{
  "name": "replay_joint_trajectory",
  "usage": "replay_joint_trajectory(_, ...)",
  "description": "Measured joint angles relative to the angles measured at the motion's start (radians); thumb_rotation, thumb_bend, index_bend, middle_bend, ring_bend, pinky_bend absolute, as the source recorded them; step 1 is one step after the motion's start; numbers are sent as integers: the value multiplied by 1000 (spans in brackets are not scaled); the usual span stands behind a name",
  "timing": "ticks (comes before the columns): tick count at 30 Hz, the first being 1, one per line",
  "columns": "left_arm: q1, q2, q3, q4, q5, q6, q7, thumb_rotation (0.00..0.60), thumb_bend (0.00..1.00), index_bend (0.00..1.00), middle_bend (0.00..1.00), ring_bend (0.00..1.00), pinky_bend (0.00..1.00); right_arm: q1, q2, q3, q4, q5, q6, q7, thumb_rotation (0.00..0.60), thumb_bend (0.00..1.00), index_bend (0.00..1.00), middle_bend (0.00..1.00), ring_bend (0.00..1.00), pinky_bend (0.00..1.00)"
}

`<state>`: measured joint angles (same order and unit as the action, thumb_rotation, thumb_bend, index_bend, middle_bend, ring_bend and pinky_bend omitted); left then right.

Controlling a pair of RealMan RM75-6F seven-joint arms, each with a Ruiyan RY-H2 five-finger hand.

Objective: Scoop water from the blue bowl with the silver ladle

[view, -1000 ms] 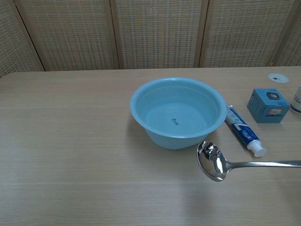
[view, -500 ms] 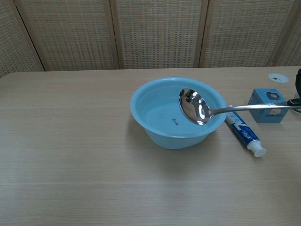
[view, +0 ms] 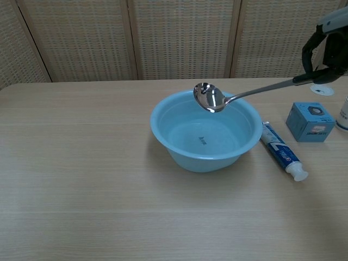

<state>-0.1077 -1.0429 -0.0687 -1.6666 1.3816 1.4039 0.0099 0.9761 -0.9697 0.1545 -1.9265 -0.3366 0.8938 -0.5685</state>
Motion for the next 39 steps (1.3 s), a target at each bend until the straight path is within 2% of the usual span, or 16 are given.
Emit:
replay_joint_trajectory(5, -2, 2, -3, 3, -12, -10, -9, 600, 0, 0, 0, 0, 0, 132, -146, -42, 118, 181, 122, -214, 600, 825, 743, 997, 1000, 1000)
replay_joint_trajectory(10, -7, 6, -3, 0, -20, -31, -33, 600, 0, 0, 0, 0, 0, 203, -242, -63, 187, 252, 221, -349, 600, 825, 741, 997, 1000, 1000)
replay_joint_trajectory(22, -19, 15, -3, -4, -26, -57, -56, 600, 0, 0, 0, 0, 0, 263, -419, -86, 297, 266, 374, -563, 600, 826, 745, 1000, 1000, 1000)
replay_joint_trajectory(39, -25, 18, -5, 12, -38, -76, -93, 600, 0, 0, 0, 0, 0, 284, -597, -78, 437, 247, 466, -794, 600, 825, 751, 1000, 1000, 1000)
